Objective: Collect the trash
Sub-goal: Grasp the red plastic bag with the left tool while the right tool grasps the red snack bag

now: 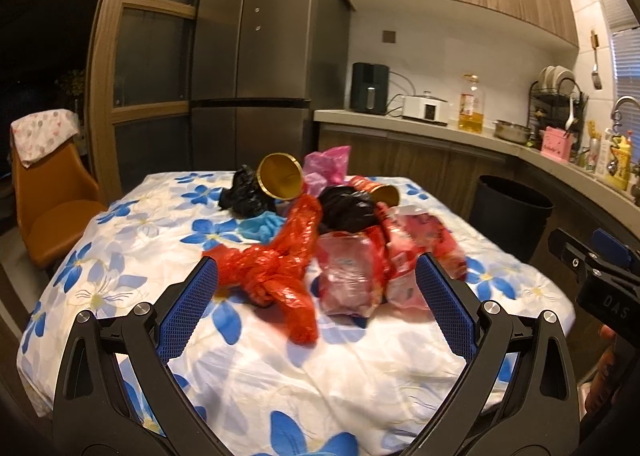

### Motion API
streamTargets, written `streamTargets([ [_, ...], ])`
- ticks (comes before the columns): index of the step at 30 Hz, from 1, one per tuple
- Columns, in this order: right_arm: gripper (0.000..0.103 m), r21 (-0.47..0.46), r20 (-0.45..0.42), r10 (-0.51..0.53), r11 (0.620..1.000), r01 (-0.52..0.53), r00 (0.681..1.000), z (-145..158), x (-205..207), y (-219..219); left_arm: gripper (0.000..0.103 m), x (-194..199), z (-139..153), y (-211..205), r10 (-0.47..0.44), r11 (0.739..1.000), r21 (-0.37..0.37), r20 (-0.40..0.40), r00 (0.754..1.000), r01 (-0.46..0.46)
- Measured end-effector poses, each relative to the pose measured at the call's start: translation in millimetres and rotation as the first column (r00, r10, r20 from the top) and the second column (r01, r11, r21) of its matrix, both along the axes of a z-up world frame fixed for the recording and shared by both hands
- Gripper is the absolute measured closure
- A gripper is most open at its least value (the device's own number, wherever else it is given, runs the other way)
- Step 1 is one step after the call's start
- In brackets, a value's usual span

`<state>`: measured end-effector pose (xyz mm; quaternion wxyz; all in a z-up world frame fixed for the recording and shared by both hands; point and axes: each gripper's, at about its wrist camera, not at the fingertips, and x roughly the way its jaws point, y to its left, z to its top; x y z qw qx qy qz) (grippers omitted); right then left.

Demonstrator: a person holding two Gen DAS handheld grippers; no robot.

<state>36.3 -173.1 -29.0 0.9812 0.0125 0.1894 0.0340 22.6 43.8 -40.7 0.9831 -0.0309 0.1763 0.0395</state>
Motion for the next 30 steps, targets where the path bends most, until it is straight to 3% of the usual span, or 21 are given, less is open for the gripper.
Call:
streamTargets([
  [1,0.02,0.001,-0.006,0.009,1.0,-0.009,1.0,-3,4,2,0.006,3,-3,2,0.007,1.0,0.002,-0.006,1.0,-0.007],
  [15,0.024,0.026,-0.073,0.176,0.984,-0.175,0.982,-52,69,35,0.008,38,-36,26,0.076,0.997,-0.028,-0.057,0.996,-0.077],
  [18,0.029,0.045,-0.083,0.202,0.979,-0.198,0.976,-59,80,36,0.008,44,-38,27,0.08,0.996,-0.024,-0.052,0.995,-0.082],
  [21,0.04,0.054,-0.098,0.229,0.973,-0.224,0.969,-65,89,39,0.009,51,-41,28,0.077,0.996,-0.027,-0.067,0.995,-0.079],
  [23,0.059,0.065,-0.113,0.252,0.967,-0.246,0.961,-70,94,41,0.011,56,-44,27,0.077,0.997,-0.025,-0.08,0.994,-0.079],
  [27,0.083,0.079,-0.138,0.291,0.956,-0.282,0.947,-77,98,41,0.016,64,-49,26,0.076,0.997,-0.025,-0.107,0.991,-0.079],
  [30,0.089,0.081,-0.138,0.295,0.955,-0.286,0.946,-76,97,38,0.024,69,-55,29,0.083,0.996,-0.032,-0.135,0.987,-0.088],
])
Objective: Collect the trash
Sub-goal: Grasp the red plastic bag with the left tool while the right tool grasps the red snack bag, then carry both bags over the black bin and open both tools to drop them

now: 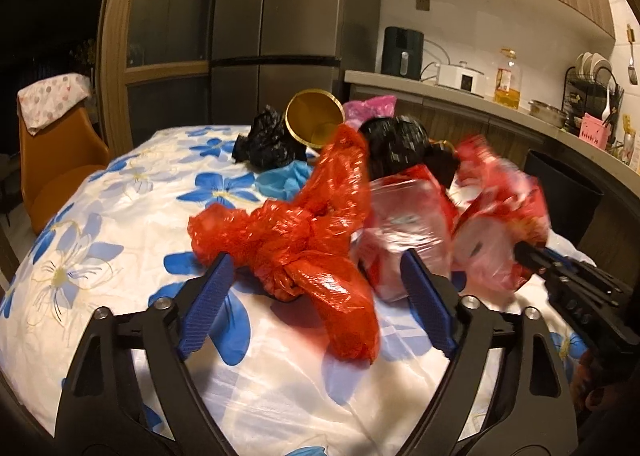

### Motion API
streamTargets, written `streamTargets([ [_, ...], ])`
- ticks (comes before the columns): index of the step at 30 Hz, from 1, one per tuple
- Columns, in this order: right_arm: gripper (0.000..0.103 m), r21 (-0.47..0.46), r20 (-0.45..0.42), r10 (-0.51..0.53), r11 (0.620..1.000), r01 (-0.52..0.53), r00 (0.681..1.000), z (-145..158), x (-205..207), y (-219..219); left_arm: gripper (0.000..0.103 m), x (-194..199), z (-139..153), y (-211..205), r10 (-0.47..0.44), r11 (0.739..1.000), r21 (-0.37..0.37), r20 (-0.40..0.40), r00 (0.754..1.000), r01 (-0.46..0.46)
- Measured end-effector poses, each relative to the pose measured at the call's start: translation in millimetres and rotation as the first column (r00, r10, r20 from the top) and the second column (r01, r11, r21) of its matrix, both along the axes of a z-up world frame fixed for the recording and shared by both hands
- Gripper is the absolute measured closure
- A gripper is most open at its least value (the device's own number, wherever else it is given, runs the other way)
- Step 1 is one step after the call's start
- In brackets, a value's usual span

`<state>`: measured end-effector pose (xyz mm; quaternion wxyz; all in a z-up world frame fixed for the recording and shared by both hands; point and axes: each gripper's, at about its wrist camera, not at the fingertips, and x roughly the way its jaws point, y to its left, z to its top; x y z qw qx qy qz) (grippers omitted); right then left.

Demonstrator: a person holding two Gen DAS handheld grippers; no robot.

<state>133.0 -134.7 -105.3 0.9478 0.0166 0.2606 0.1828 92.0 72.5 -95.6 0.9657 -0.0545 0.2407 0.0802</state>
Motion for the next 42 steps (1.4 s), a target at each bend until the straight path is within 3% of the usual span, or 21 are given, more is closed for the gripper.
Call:
streamTargets([
  [4,0.091,-0.002,0.018,-0.009,1.0,0.009,1.0,5,-7,-5,0.036,4,-5,6,0.013,1.0,-0.019,-0.024,1.0,-0.013],
  [7,0.091,0.007,0.022,-0.018,1.0,0.018,1.0,8,-11,-9,0.052,8,-10,8,0.01,0.999,-0.034,-0.051,0.999,-0.011],
  [11,0.091,0.001,0.039,-0.026,1.0,0.026,0.999,15,-17,-12,0.082,11,-16,9,-0.009,0.999,-0.042,-0.094,0.996,0.005],
  [14,0.091,0.004,0.046,-0.026,1.0,0.026,0.999,20,-21,-13,0.096,10,-18,11,-0.015,0.998,-0.06,-0.106,0.994,0.009],
  [20,0.091,0.007,0.053,-0.04,0.999,0.04,0.998,23,-25,-18,0.1,-4,-9,20,0.04,0.997,-0.058,-0.067,0.997,-0.044],
  [26,0.091,0.02,0.067,-0.062,0.998,0.06,0.996,31,-29,-27,0.1,-22,22,26,0.083,0.996,-0.044,0.009,0.997,-0.082],
  [42,0.091,0.066,0.129,-0.125,0.991,0.117,0.984,61,-31,-66,0.1,-1,75,-46,-0.045,0.999,0.016,0.11,0.993,0.044],
])
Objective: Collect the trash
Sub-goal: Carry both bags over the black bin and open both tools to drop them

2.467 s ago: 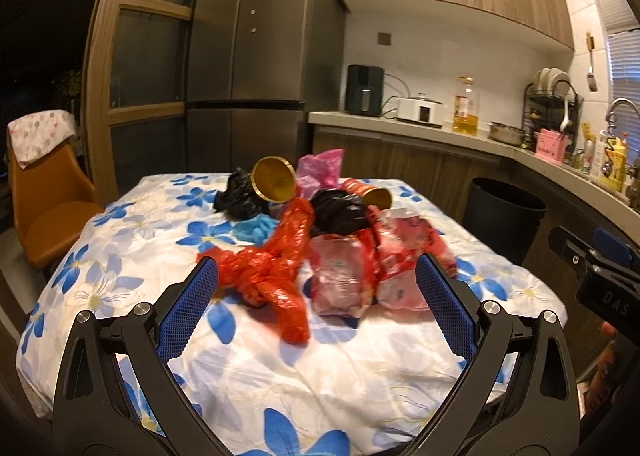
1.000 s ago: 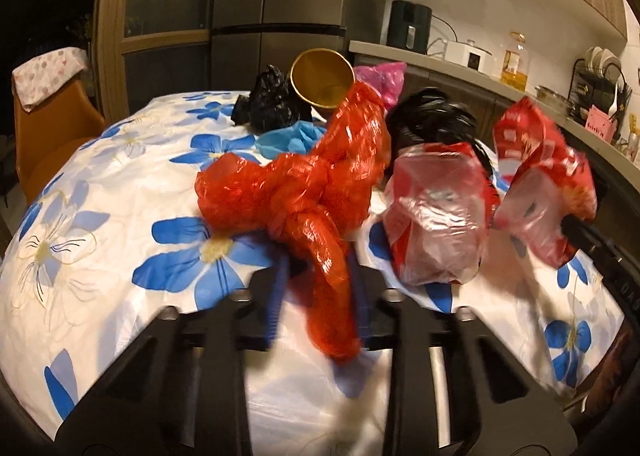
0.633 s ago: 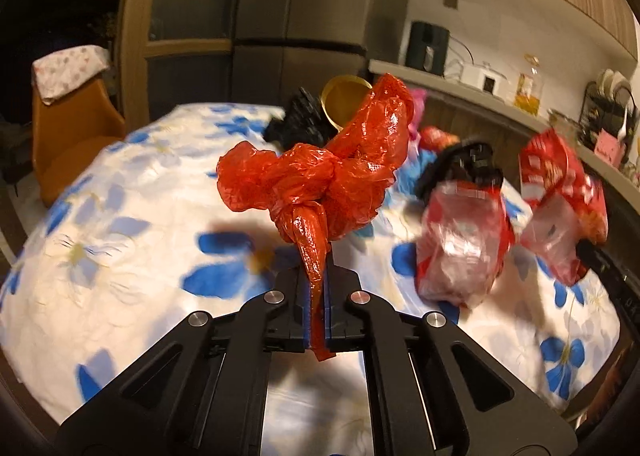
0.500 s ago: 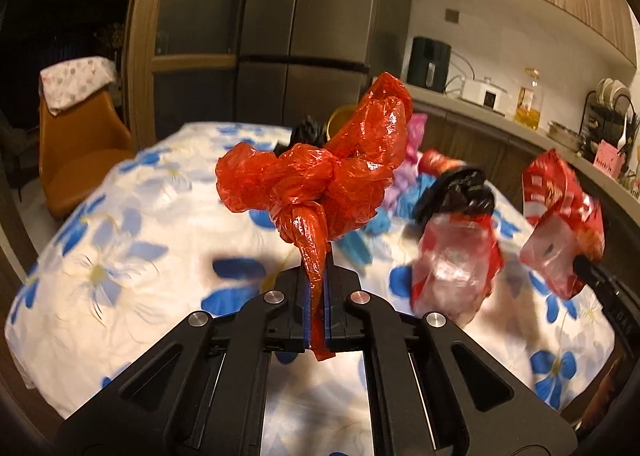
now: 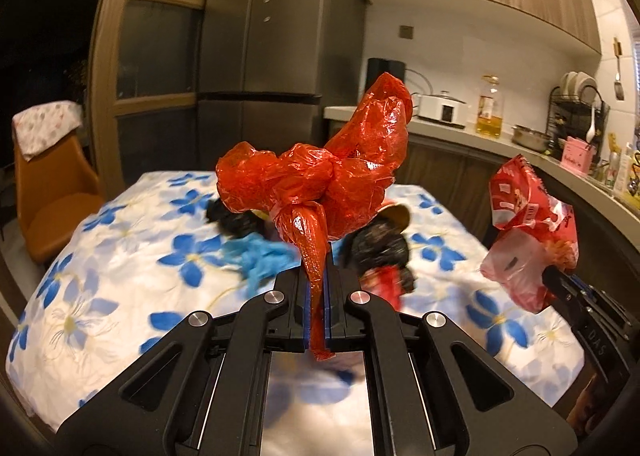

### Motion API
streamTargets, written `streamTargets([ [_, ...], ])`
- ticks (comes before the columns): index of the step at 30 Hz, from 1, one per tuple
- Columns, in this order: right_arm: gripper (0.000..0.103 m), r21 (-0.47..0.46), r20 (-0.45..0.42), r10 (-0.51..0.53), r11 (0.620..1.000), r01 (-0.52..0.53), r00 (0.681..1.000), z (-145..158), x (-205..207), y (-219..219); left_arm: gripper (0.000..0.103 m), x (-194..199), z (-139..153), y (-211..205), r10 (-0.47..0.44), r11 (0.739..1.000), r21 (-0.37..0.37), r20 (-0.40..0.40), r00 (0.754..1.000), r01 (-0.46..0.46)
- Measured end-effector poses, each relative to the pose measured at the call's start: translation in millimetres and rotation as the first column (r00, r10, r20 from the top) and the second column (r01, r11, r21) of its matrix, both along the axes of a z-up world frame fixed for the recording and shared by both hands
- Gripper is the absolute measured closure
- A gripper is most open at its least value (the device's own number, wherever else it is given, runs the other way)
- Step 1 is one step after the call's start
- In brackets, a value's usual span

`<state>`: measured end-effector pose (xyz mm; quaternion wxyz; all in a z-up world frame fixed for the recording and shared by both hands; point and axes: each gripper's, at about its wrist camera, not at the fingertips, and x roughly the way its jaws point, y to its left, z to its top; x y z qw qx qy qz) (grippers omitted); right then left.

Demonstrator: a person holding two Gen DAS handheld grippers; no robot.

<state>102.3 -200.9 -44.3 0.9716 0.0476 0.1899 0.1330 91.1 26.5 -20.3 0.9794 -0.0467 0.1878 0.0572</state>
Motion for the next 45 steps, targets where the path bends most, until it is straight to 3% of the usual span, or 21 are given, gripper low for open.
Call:
streamTargets([
  [14,0.091,0.005,0.064,-0.161,0.987,0.161,0.985,25,17,-79,0.1,59,23,-110,-0.206,0.979,0.004,0.035,0.978,0.206],
  [28,0.091,-0.018,0.137,-0.353,0.933,0.359,0.925,41,69,-162,0.1,144,31,-228,-0.363,0.931,0.005,0.077,0.928,0.364],
  [45,0.091,-0.018,0.105,-0.404,0.913,0.408,0.909,37,135,-198,0.099,218,5,-286,-0.472,0.881,-0.011,0.045,0.881,0.473],
])
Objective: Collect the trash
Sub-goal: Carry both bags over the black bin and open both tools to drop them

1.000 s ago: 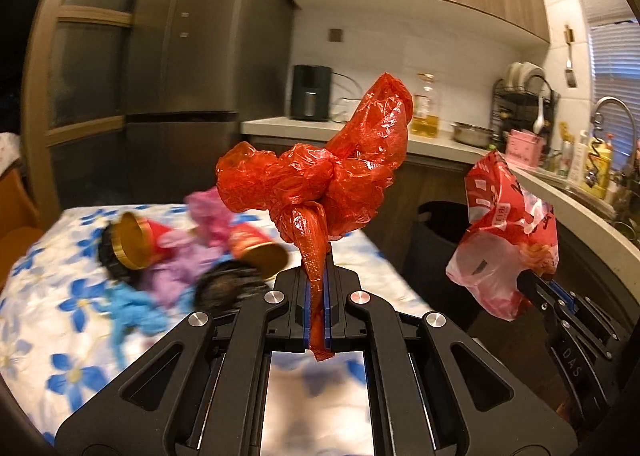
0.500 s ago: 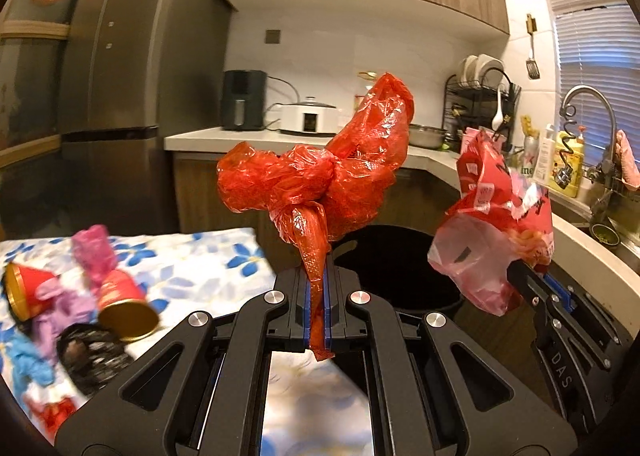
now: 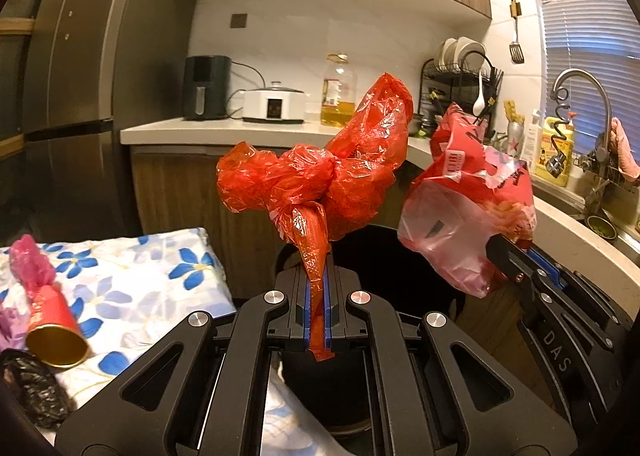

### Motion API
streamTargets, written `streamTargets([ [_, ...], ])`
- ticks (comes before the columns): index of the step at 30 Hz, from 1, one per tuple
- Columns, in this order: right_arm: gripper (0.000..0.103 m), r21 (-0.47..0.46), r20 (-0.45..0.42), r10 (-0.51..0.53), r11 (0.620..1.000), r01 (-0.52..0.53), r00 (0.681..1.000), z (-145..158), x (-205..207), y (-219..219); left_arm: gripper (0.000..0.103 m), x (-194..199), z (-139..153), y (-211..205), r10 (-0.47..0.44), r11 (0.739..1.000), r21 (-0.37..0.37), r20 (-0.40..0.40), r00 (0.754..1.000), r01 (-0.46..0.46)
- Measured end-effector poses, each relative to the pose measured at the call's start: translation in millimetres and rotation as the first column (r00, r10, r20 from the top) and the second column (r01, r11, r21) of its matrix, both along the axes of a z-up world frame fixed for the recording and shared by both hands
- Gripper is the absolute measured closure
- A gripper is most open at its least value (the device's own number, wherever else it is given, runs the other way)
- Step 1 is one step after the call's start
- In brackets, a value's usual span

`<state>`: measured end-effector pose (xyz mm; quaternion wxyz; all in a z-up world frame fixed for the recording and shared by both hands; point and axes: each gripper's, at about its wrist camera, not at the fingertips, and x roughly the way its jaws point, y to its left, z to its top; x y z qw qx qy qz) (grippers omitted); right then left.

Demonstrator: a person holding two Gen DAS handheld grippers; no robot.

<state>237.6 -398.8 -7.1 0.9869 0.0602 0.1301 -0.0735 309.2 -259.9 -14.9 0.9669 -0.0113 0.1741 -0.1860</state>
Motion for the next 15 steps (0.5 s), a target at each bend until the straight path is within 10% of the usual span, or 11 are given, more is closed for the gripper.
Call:
streamTargets([
  [15,0.09,0.015,-0.037,-0.004,1.0,0.005,0.999,-7,19,0,0.099,27,-13,-21,-0.063,0.998,-0.022,-0.031,0.997,0.063],
])
